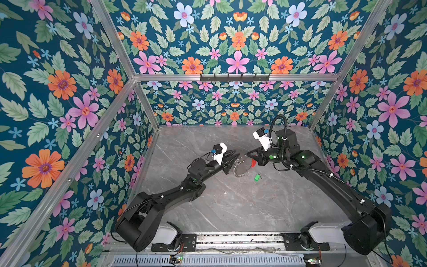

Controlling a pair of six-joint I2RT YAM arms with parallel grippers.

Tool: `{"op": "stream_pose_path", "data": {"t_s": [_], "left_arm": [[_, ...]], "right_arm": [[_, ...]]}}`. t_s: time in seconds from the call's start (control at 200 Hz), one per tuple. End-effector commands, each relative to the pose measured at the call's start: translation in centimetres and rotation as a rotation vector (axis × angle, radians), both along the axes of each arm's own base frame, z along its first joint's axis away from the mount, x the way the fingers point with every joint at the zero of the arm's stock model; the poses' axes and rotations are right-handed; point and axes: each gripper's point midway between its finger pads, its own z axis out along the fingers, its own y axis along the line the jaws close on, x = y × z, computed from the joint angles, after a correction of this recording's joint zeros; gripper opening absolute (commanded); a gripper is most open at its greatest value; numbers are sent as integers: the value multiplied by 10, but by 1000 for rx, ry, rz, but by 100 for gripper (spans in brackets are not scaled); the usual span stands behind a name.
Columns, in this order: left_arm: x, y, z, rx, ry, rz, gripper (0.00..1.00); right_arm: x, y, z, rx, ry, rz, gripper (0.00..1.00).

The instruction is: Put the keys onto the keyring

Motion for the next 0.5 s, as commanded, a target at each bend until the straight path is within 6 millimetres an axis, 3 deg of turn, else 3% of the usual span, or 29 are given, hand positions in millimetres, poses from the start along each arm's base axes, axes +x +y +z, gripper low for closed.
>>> {"op": "stream_pose_path", "data": {"t_s": [0.0,0.495], "left_arm": [[-5,-11,-36,215,8,-73,29],[-5,-32,-25,221,26,-246,22]], "right_arm": [[0,-7,-14,-118,-49,5,0],[-11,6,-10,-91,-76,68,0]]}}
